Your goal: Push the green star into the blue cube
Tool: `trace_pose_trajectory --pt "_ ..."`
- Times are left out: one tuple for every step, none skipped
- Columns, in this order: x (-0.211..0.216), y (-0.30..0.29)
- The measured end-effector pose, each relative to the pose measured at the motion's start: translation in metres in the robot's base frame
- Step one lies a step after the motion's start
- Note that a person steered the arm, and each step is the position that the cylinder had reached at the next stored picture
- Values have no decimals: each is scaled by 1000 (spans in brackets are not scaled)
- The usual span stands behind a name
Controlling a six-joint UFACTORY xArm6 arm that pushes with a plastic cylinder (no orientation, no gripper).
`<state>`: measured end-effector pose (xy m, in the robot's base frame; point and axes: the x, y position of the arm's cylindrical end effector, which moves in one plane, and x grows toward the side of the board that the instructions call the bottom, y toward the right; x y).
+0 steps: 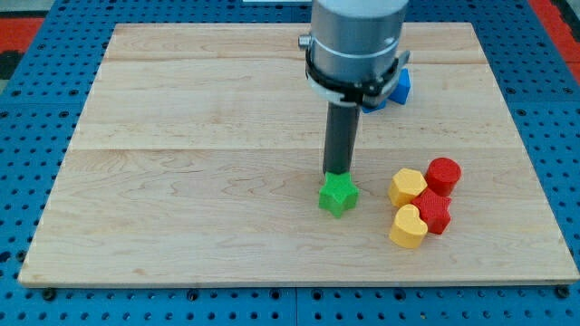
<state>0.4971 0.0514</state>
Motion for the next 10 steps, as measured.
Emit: trace_pose_trajectory --pt "9 0" --pt "7 0" --pt "-48 0" --pt "-116 0" --pt "-179 0" --pt "-209 0" --pt "-209 22" --pt "-209 31" --pt "-204 31" --pt "-177 31"
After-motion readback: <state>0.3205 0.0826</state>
